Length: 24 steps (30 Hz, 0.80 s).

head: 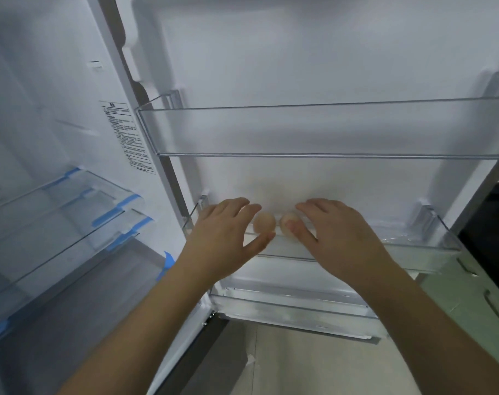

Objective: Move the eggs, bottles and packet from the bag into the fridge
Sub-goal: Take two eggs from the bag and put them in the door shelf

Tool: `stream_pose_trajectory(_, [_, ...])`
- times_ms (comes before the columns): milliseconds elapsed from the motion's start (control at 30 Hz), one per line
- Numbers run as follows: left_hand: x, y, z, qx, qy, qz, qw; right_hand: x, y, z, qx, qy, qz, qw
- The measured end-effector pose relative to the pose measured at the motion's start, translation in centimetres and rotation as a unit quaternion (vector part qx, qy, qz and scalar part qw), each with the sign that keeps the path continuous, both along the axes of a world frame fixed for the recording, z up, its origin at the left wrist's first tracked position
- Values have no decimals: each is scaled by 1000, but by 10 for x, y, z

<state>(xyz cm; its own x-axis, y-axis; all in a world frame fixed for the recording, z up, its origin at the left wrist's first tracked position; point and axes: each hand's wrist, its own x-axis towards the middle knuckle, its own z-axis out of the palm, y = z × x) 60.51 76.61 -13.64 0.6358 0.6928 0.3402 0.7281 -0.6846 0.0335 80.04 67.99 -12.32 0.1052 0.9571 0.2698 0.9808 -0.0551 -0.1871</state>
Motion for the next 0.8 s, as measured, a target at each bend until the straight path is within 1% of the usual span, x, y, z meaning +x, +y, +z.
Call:
stream_pose_trajectory(200, [-9,-7,-7,-15,35,3,999,-14,-13,-11,56,-24,-28,998])
stream_pose_trajectory(367, [-22,-15,-1,-9,36,-19,999,-35,-28,-11,50,-55,-68,995])
stream_pose_trajectory(600, [-64,-28,-2,-2,21,-58,998,-90,-52,-20,50,-78,-125,988])
stream_pose_trajectory(800, [-63,-39,-20,-30,19,-133,990,-114,-95,-41,33,-98,-203,974])
